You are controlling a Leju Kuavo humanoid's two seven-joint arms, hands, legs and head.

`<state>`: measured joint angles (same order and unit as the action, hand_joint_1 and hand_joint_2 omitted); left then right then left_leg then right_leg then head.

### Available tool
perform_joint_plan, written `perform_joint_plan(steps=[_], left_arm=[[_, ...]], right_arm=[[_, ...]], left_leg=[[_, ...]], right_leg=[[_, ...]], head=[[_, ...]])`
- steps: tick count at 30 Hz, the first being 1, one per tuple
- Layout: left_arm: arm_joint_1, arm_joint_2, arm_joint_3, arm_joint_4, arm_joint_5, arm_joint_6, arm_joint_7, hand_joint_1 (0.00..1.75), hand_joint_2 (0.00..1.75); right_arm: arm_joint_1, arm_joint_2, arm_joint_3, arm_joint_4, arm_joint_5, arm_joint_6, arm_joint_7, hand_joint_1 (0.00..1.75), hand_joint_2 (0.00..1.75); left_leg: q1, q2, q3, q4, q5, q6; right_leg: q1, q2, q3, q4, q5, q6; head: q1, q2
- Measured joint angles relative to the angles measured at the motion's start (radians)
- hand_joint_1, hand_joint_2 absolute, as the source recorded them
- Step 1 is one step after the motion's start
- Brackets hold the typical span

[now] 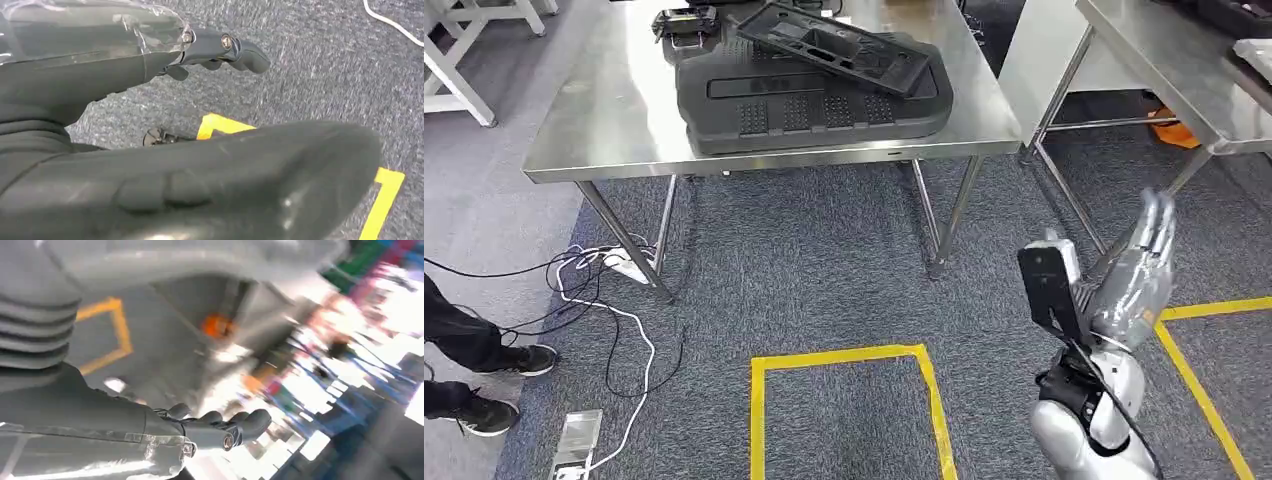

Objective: Take the parts from the cabinet and place them on the table.

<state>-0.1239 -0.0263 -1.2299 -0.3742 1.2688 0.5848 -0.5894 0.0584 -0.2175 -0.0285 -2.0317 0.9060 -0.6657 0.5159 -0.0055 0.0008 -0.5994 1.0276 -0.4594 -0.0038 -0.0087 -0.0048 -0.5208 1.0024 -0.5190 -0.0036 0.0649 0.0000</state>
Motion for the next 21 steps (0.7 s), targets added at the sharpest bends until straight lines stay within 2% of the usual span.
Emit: perform_joint_plan(steps=[1,2,4,5,6,7,8,9,10,11,14,15,16,17,19,20,21], left_arm=[[-0.001,0.000,0.000,0.000,0.000,-0.001,0.002,0.00,0.00],[-0.002,0.000,0.000,0.000,0.000,-0.002,0.003,0.00,0.00],[-0.002,0.001,0.000,0.000,-0.001,-0.002,0.009,0.00,0.00],[-0.001,0.001,0.000,0.000,-0.001,-0.004,0.011,0.00,0.00],[0.000,0.001,0.000,0.000,-0.002,-0.005,0.015,0.00,0.00],[0.000,0.001,0.000,0.000,-0.002,-0.005,0.017,0.00,0.00],[0.000,0.001,0.000,0.000,-0.003,-0.005,0.020,0.00,0.00],[0.000,0.001,0.000,0.000,-0.003,-0.006,0.022,0.00,0.00],[0.000,0.001,0.000,0.000,-0.003,-0.008,0.024,0.00,0.00],[-0.001,0.001,-0.001,0.000,-0.003,-0.008,0.027,0.00,0.00],[0.000,0.001,-0.002,0.000,-0.004,-0.007,0.033,0.00,0.00],[0.000,0.001,-0.002,0.000,-0.005,-0.007,0.035,0.00,0.00],[-0.002,0.001,-0.002,0.000,-0.005,-0.007,0.039,0.00,0.00],[-0.004,0.001,-0.003,0.000,-0.006,-0.007,0.042,0.00,0.00],[-0.004,0.001,-0.009,0.000,-0.006,-0.008,0.051,0.00,0.00],[-0.004,0.001,-0.010,0.000,-0.008,-0.008,0.055,0.00,0.00],[-0.003,0.001,-0.011,0.000,-0.009,-0.008,0.058,0.00,0.00]], right_arm=[[-0.001,-0.019,0.018,0.013,-0.004,0.003,0.026,0.00,1.75],[-0.001,-0.035,0.033,0.026,-0.007,0.011,0.038,0.00,1.75],[0.004,-0.062,0.065,0.066,-0.044,0.021,0.047,0.00,1.75],[0.009,-0.071,0.076,0.090,-0.070,0.018,0.047,0.00,1.75],[0.016,-0.080,0.090,0.126,-0.103,0.011,0.047,0.00,1.75],[0.022,-0.085,0.103,0.160,-0.137,0.010,0.047,0.00,1.75],[0.029,-0.090,0.114,0.200,-0.182,0.005,0.047,0.00,1.75],[0.033,-0.091,0.123,0.235,-0.223,0.001,0.046,0.00,1.75],[0.035,-0.093,0.133,0.274,-0.270,0.000,0.042,0.00,1.75],[0.036,-0.093,0.142,0.316,-0.324,-0.004,0.036,0.00,1.75],[0.038,-0.091,0.173,0.462,-0.467,-0.013,0.007,0.00,1.75],[0.039,-0.091,0.185,0.515,-0.518,-0.013,-0.016,0.00,1.75],[0.039,-0.090,0.194,0.556,-0.564,-0.012,-0.036,0.00,1.75],[0.036,-0.085,0.210,0.613,-0.621,-0.011,-0.061,0.00,1.75],[0.029,-0.076,0.243,0.723,-0.736,-0.009,-0.106,0.00,1.75],[0.028,-0.069,0.261,0.772,-0.794,-0.008,-0.130,0.00,1.75],[0.028,-0.062,0.281,0.821,-0.845,-0.006,-0.152,0.00,1.75]], left_leg=[[0.004,-0.004,-0.003,0.018,-0.021,-0.004],[0.004,-0.004,-0.022,0.058,-0.064,-0.009],[0.010,-0.004,-0.076,0.204,-0.154,-0.017],[0.011,-0.004,-0.097,0.269,-0.183,-0.020],[0.011,-0.004,-0.101,0.298,-0.187,-0.023],[0.011,-0.003,-0.080,0.274,-0.171,-0.022],[0.012,-0.003,-0.035,0.206,-0.137,-0.020],[0.012,-0.004,0.023,0.107,-0.097,-0.017],[0.012,-0.004,0.075,0.017,-0.069,-0.013],[0.010,-0.004,0.081,-0.011,-0.078,-0.007],[0.003,-0.004,0.072,-0.011,-0.062,0.007],[0.004,-0.004,0.071,-0.019,-0.055,0.018],[0.012,0.001,0.072,-0.031,-0.043,0.029],[0.011,0.002,0.068,-0.037,-0.036,0.036],[0.010,0.003,0.051,-0.035,-0.026,0.041],[0.009,0.003,0.043,-0.033,-0.023,0.041],[0.009,0.003,0.035,-0.030,-0.020,0.039]], right_leg=[[-0.006,-0.008,-0.002,-0.006,0.011,-0.002],[-0.007,-0.008,-0.010,-0.008,0.017,-0.011],[-0.006,-0.011,-0.027,-0.005,0.025,-0.016],[-0.005,-0.013,-0.035,-0.001,0.028,-0.015],[-0.005,-0.015,-0.045,0.004,0.031,-0.015],[-0.006,-0.016,-0.052,0.008,0.033,-0.013],[-0.006,-0.016,-0.057,0.012,0.034,-0.012],[-0.006,-0.016,-0.060,0.016,0.035,-0.010],[-0.006,-0.016,-0.062,0.019,0.036,-0.008],[-0.001,-0.016,-0.066,0.024,0.038,-0.002],[-0.004,-0.016,-0.068,0.020,0.049,0.015],[-0.004,-0.017,-0.067,0.017,0.053,0.022],[-0.009,-0.014,-0.070,0.025,0.041,0.025],[-0.008,-0.008,-0.080,0.051,0.009,0.030],[-0.012,-0.004,-0.140,0.194,-0.082,0.041],[-0.014,-0.002,-0.167,0.266,-0.113,0.044],[-0.015,-0.002,-0.180,0.310,-0.125,0.047]], head=[[-0.001,0.000],[-0.011,0.000],[-0.018,0.000],[-0.018,0.000],[-0.018,0.000],[-0.018,0.000],[-0.018,0.000],[-0.018,0.000],[-0.018,0.000],[-0.018,0.000],[-0.018,0.000],[-0.018,0.000],[-0.018,0.000],[-0.010,0.000],[0.000,0.000],[0.000,0.000],[0.000,0.000]])
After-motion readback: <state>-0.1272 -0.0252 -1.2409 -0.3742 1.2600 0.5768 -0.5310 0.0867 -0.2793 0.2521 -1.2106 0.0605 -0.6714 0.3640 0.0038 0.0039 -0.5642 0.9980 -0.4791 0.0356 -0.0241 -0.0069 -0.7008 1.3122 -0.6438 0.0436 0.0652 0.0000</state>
